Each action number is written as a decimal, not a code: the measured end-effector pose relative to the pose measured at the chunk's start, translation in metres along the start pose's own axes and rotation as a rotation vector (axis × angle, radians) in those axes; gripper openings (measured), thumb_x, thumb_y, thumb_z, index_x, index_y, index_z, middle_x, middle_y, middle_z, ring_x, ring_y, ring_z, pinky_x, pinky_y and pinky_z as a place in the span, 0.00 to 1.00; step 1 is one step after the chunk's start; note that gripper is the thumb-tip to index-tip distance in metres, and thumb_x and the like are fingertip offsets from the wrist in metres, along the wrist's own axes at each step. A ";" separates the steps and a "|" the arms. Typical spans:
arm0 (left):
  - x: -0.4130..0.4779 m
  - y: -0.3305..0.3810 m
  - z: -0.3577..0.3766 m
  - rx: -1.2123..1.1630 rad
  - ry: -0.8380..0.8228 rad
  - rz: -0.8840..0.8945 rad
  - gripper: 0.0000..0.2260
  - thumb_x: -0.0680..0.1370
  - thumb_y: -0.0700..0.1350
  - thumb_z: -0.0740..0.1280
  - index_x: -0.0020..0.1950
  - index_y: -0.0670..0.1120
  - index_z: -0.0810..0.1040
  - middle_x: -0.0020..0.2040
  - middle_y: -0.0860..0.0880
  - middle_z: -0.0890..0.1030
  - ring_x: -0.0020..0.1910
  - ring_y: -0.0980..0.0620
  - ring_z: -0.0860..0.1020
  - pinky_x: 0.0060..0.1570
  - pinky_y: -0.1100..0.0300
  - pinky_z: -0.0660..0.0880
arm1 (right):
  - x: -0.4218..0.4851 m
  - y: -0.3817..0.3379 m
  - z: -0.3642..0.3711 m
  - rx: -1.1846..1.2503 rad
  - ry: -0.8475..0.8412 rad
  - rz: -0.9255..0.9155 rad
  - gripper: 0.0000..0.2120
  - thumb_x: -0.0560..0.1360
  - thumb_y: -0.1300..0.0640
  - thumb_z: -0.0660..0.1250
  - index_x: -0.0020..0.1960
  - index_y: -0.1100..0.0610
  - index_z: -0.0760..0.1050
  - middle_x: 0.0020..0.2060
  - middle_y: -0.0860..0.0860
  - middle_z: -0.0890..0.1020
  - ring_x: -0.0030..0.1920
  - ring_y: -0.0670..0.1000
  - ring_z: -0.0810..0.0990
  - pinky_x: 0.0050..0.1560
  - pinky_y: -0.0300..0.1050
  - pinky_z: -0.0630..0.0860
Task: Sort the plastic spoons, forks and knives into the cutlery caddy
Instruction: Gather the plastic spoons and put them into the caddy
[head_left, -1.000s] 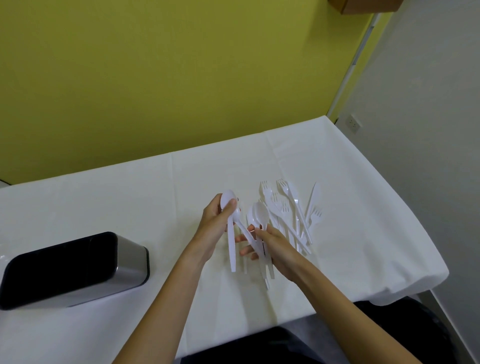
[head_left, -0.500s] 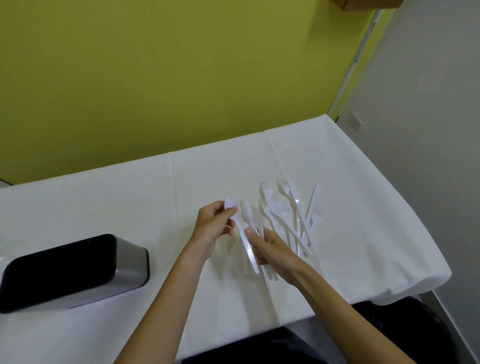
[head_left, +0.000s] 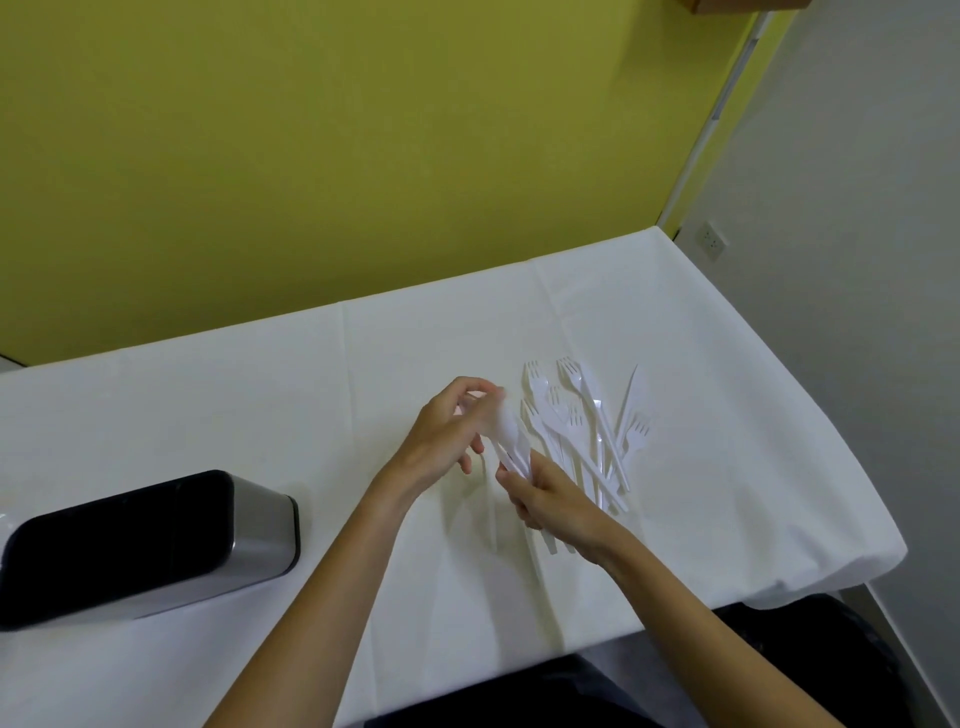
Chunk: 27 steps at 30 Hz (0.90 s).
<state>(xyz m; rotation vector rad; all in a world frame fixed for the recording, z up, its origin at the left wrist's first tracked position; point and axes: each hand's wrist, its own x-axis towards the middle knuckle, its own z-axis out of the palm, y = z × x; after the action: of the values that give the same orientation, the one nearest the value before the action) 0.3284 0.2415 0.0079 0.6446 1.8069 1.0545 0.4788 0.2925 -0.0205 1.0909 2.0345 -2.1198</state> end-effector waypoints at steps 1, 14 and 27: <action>0.000 -0.001 0.001 0.109 0.004 0.037 0.14 0.76 0.57 0.66 0.57 0.53 0.75 0.52 0.50 0.76 0.40 0.53 0.76 0.32 0.61 0.73 | 0.002 0.001 0.002 -0.064 0.023 -0.024 0.11 0.81 0.57 0.57 0.40 0.55 0.65 0.28 0.46 0.62 0.26 0.43 0.60 0.30 0.38 0.62; 0.007 -0.007 -0.013 0.228 -0.083 0.225 0.07 0.77 0.51 0.67 0.53 0.52 0.80 0.52 0.59 0.79 0.55 0.59 0.75 0.52 0.65 0.70 | -0.005 -0.009 -0.006 0.317 -0.227 0.093 0.08 0.80 0.58 0.61 0.42 0.55 0.68 0.29 0.47 0.68 0.27 0.47 0.63 0.30 0.38 0.63; 0.005 -0.008 -0.016 0.290 -0.132 0.240 0.01 0.76 0.45 0.67 0.45 0.49 0.78 0.44 0.53 0.80 0.42 0.57 0.77 0.38 0.70 0.73 | -0.009 -0.008 0.000 0.124 -0.180 -0.012 0.04 0.81 0.55 0.59 0.53 0.56 0.70 0.34 0.51 0.71 0.31 0.48 0.68 0.34 0.40 0.69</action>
<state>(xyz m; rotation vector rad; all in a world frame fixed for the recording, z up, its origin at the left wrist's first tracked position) 0.3120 0.2353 0.0019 1.1035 1.8125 0.8856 0.4817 0.2895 -0.0093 0.8646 1.8585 -2.2844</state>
